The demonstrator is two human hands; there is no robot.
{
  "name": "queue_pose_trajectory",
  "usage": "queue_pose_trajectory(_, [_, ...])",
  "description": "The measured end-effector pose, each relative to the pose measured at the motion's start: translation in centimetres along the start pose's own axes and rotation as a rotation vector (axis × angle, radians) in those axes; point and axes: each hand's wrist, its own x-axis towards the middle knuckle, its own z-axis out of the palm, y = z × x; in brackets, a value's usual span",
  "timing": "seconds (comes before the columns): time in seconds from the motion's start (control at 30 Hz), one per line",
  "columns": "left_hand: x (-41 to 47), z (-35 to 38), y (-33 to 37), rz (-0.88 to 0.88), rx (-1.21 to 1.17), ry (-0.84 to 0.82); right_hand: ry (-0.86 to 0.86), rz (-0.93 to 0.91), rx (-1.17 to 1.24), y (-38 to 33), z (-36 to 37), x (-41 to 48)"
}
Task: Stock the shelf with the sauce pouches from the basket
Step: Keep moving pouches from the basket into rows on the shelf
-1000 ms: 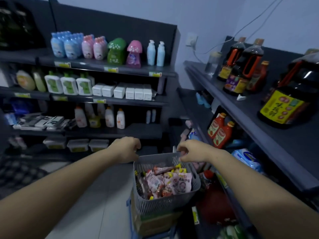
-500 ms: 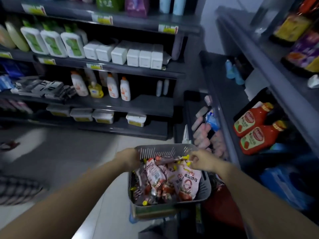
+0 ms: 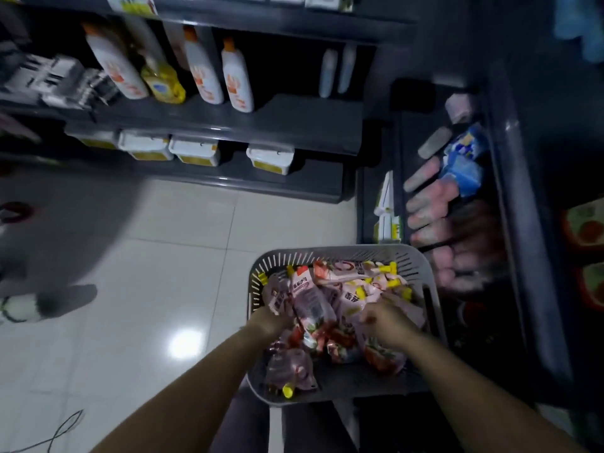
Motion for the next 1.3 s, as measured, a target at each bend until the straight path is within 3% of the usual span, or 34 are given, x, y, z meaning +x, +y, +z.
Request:
queue_pose_trajectory(0.17, [3.6,2.1,-1.8,-0.127,-0.247,0.032,-0.008,0.025,0.099,-1.1,3.0,3.4])
queue_pose_trajectory(0.4, [7.7,4.2,-3.0,-0.165,-0.333,0.194,0.112,0.075,0.252,-1.9,7.5,8.2])
queue_pose_trajectory(0.5, [8.9,4.7,-2.9,-0.234,-0.318,0.278,0.108,0.087,0.204,-1.9,9.1,10.1])
queue_pose_trajectory(0.63, [10.7,5.6,-3.8,-0.227,-0.440,0.312,0.117,0.115,0.150,-2.0,9.5,11.9])
queue_pose_trajectory(0.8, [10.5,5.7,-4.4,-0.084,-0.456,0.347,0.046,0.015,0.167,-2.0,9.7,11.1])
queue_pose_trajectory(0.97, [9.6,5.8,-4.0,-0.056,-0.211,0.307,0.289,-0.038,0.037,-2.6,11.0,7.8])
queue_pose_trajectory(1.07, [8.8,6.5,-4.9,-0.073,-0.310,0.193,0.394,-0.141,0.034,-1.9,11.7,6.7])
queue_pose_trajectory(1.17, [8.4,7.3,-6.3,-0.138,-0.537,0.101,0.240,-0.168,0.310,-1.4,11.5,6.2])
queue_pose_trajectory(1.3, [7.4,7.0,-5.9,-0.055,-0.509,0.069,-0.012,-0.088,0.662,-0.4,9.7,5.6])
